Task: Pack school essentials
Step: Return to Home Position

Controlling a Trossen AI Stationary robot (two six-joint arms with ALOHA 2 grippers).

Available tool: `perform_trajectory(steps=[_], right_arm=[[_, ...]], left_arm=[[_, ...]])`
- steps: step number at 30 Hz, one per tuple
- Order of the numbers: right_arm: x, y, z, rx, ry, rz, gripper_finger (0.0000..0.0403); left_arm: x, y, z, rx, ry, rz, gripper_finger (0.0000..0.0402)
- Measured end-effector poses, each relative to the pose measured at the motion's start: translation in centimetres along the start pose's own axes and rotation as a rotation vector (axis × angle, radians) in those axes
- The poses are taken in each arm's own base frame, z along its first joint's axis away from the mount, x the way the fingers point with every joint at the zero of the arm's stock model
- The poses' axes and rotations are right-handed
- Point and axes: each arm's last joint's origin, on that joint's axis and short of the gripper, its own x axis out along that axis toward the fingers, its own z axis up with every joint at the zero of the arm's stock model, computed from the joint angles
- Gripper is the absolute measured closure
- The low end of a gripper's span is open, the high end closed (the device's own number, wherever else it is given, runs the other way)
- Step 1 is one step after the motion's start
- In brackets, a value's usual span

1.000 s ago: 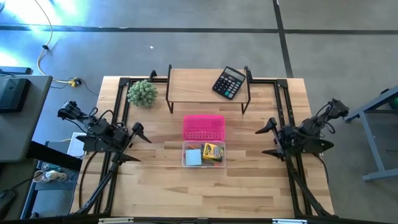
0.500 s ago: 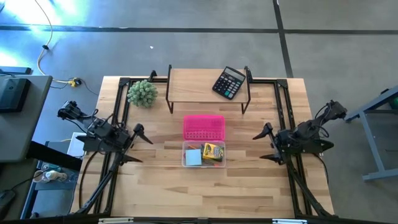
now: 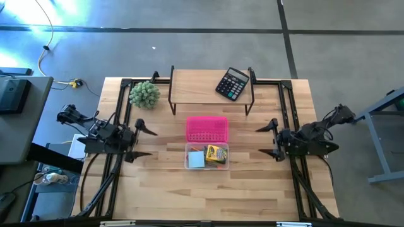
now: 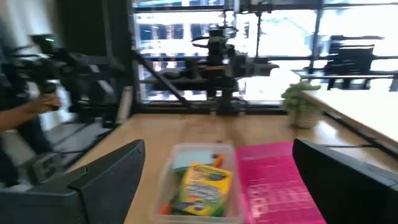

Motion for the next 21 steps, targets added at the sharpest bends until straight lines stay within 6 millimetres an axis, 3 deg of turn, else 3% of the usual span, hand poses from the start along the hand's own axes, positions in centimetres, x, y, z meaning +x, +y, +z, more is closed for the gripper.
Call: perform_trajectory(steps=[12, 21], right_arm=[[0.4, -1.9, 0.0, -0.071, 0.004, -0.193, 0.0006], [0.4, -2.6, 0.0, -0.058, 0.006, -0.256, 0.0006]], left_arm=[[0.3, 2.0, -0.2, -0.02, 0.009, 0.086, 0.0002], [0.9, 2.8, -0.7, -0.042, -0.115, 0.12, 0.0002]])
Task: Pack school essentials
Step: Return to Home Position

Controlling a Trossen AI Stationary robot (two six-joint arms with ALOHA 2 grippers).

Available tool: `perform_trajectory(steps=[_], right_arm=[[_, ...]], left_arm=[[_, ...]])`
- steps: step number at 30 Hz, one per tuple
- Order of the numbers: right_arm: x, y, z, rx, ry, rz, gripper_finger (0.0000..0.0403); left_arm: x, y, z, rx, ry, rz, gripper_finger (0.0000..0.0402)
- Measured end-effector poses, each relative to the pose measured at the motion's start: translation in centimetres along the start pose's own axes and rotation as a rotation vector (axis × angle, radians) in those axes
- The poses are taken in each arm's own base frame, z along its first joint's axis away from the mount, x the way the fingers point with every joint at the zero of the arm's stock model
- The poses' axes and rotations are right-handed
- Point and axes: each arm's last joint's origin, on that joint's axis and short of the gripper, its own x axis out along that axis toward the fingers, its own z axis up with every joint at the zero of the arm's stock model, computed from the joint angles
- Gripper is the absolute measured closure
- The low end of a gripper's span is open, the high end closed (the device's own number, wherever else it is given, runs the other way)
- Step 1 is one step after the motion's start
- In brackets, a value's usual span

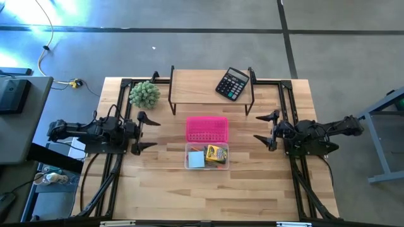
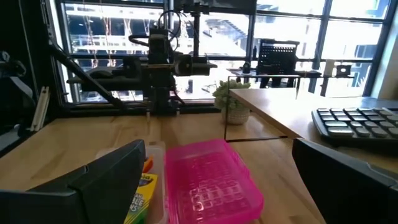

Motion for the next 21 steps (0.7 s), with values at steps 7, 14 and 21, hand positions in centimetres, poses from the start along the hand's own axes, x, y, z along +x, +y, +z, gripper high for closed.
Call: perform_trajectory(steps=[7, 14, 21], right_arm=[[0.0, 0.01, -0.02, 0.03, 0.001, 0.004, 0.0006], [0.0, 0.01, -0.02, 0.107, 0.001, 0.005, 0.0006], [0.0, 0.01, -0.02, 0.206, 0.002, 0.004, 0.0006]], left_arm=[[0.01, 0.03, 0.03, -0.024, -0.001, 0.004, 0.0002], [0.05, 0.15, 0.02, -0.006, 0.002, 0.046, 0.0002], [0.04, 0.15, 0.03, -0.035, 0.001, 0.045, 0.0002]])
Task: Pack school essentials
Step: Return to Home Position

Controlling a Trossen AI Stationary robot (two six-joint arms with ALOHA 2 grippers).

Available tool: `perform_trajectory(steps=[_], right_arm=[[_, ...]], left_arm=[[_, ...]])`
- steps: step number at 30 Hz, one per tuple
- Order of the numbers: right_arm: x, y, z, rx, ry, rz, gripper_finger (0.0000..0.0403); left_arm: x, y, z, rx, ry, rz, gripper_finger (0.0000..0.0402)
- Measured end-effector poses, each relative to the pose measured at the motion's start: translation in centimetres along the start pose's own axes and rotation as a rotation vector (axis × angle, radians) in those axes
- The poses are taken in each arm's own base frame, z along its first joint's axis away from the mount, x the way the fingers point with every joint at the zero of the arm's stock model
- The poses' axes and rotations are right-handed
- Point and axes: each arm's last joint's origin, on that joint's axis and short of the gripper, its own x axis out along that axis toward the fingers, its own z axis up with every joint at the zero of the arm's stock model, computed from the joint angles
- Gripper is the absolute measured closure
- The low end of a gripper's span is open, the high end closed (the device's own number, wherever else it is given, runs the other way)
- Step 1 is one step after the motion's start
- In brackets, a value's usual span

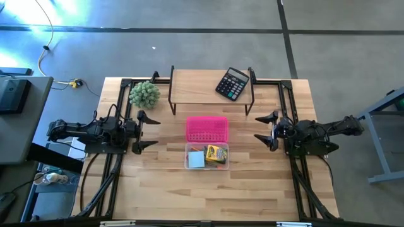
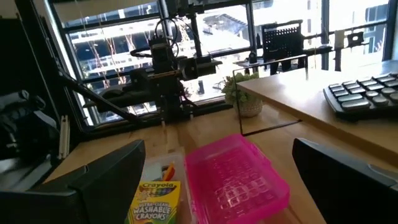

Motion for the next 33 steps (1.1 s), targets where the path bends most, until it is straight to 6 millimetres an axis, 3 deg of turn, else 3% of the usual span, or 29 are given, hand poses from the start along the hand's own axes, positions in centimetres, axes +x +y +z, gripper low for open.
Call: perform_trajectory(steps=[33], right_arm=[[0.0, 0.0, -0.01, 0.038, 0.0, 0.0, 0.0006]], left_arm=[[0.0, 0.0, -0.01, 0.0, 0.001, 0.0, 0.0002]])
